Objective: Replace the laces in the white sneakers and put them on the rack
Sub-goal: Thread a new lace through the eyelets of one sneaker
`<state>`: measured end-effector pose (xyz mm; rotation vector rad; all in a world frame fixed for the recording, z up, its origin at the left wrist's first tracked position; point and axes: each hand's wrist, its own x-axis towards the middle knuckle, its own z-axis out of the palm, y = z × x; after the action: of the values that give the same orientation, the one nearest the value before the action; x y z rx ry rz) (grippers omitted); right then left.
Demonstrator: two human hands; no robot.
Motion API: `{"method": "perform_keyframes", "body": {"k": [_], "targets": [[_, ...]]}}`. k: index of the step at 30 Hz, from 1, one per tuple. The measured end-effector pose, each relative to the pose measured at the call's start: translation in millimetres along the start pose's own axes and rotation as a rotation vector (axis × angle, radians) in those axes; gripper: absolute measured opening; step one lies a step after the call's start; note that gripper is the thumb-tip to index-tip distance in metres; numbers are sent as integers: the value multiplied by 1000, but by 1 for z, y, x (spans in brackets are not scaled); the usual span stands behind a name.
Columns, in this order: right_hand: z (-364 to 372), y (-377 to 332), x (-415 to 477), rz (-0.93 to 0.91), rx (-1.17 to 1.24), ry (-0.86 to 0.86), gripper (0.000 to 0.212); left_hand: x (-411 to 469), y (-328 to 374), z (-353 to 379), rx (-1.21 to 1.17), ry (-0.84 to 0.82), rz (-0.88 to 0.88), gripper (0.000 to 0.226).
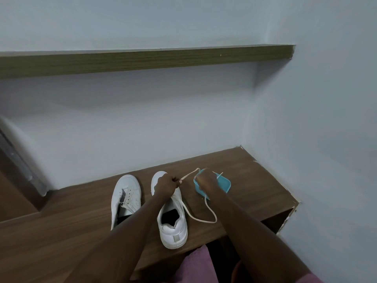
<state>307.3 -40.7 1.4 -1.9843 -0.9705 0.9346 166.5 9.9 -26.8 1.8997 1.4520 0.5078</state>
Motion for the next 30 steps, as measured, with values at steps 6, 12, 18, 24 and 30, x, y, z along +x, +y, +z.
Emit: {"method": "perform_keyframes", "body": {"k": [6,12,18,24,30], "targets": [[41,12,-15,336,678,-429,26,0,0,5,21,2,-85,37],[41,3,-8,389,1022,-303,29,10,-17,10,46,-49,-63,25],[7,7,17,268,1087,-74,26,-11,-2,3,157,-75,-58,21],[-57,1,44,244,1127,187,27,-25,5,1,353,-100,-41,29],[-115,14,74,202,1171,307,18,-31,5,0,493,-90,-15,30]]}}
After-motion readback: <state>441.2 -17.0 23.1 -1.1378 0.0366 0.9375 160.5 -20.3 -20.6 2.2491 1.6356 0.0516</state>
